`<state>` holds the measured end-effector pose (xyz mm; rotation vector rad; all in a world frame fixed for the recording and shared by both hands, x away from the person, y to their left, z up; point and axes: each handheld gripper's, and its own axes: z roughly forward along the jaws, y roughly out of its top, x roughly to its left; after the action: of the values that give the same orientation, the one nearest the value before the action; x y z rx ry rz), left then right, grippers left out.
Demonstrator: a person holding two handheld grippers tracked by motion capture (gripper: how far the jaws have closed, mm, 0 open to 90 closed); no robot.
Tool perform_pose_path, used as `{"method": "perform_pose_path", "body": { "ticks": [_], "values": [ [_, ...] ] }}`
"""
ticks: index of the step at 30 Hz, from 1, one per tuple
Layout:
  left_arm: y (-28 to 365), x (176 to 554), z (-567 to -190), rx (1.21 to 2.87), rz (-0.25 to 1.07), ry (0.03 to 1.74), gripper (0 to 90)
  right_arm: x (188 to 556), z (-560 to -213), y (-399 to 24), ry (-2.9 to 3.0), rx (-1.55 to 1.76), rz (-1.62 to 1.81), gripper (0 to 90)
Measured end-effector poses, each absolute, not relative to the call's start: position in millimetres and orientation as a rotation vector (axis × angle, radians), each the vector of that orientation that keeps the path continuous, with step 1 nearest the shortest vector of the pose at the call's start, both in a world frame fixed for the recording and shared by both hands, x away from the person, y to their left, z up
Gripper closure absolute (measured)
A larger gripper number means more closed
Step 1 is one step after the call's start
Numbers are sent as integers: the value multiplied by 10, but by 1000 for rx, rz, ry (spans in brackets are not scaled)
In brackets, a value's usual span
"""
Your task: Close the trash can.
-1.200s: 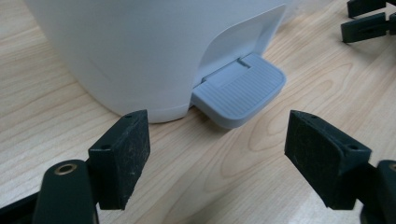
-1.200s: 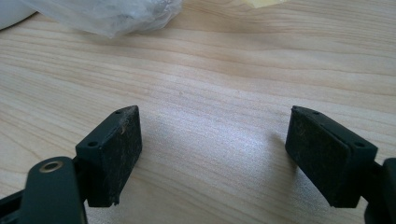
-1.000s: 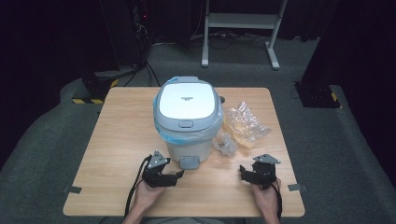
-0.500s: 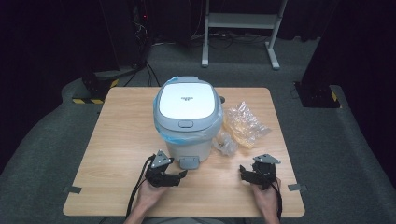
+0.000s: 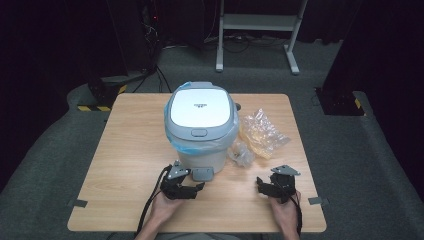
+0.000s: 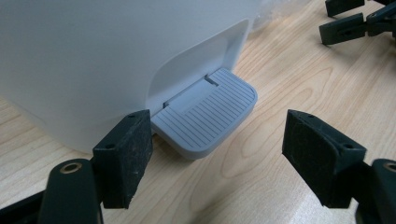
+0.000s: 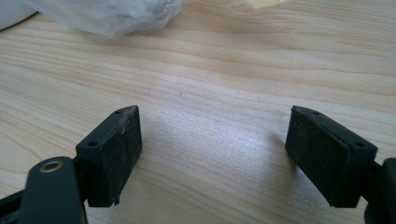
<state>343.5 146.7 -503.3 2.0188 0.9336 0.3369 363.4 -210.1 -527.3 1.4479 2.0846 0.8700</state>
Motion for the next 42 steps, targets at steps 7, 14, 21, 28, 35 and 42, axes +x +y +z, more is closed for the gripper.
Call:
{"method": "perform_pose_path", "body": {
  "ticks": [7, 14, 21, 28, 35, 42],
  "values": [
    [1416, 3442, -5026, 2014, 340, 907, 258, 3634, -5273, -2100, 2084, 1448, 871, 184],
    [1321, 3442, -5025, 2024, 329, 869, 267, 3634, -5273, -2100, 2084, 1448, 870, 184],
    [1296, 3455, -5066, 2031, 333, 861, 288, 3634, -5273, -2100, 2084, 1449, 871, 183],
    [1291, 3427, -5096, 2032, 376, 844, 311, 3634, -5273, -2100, 2084, 1449, 871, 184],
    [1320, 3416, -5119, 2016, 405, 839, 365, 3634, -5273, -2100, 2084, 1449, 871, 184],
    [1311, 3412, -5126, 2022, 403, 836, 367, 3634, -5273, -2100, 2084, 1449, 871, 184]
  ]
}}
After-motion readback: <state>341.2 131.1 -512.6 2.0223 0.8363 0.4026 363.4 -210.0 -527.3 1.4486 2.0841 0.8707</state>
